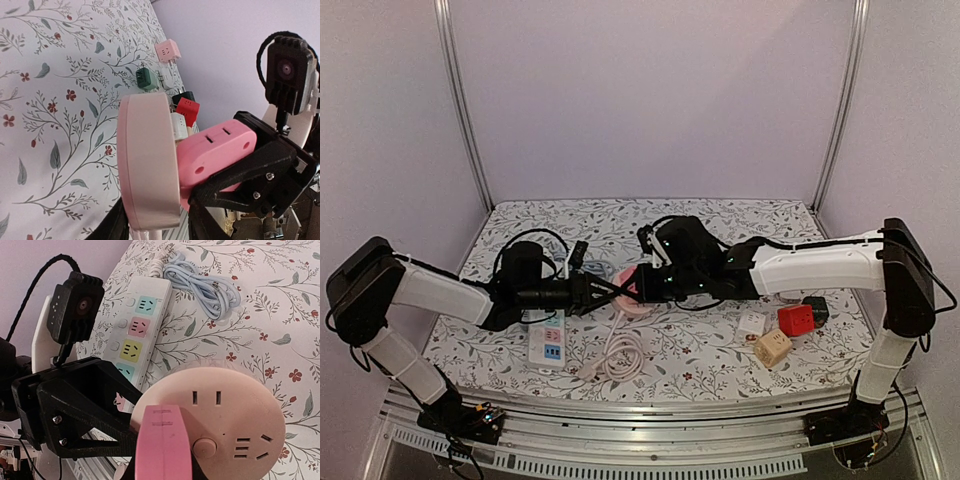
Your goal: Pull the plug off the socket
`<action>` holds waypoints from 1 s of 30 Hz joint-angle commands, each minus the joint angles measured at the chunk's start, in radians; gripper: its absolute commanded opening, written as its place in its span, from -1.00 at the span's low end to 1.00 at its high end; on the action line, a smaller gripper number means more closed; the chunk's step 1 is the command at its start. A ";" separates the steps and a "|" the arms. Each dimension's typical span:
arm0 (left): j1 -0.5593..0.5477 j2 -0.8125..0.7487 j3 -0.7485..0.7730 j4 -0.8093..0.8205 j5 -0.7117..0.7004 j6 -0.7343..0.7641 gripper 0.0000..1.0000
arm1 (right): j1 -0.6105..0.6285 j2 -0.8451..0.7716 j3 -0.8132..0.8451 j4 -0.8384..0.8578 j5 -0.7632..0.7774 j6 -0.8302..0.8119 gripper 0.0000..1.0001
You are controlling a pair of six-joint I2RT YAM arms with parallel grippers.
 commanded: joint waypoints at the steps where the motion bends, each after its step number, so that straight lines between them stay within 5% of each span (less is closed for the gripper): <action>1: 0.010 0.018 -0.015 0.043 0.009 -0.005 -0.30 | 0.000 -0.058 -0.002 0.071 -0.036 0.012 -1.00; 17: 0.010 0.020 -0.012 0.062 0.017 0.004 -0.98 | 0.004 -0.045 0.025 0.016 -0.004 -0.003 -1.00; 30: 0.010 0.027 0.006 0.018 -0.001 0.014 -1.00 | 0.075 0.015 0.174 -0.254 0.229 -0.096 -1.00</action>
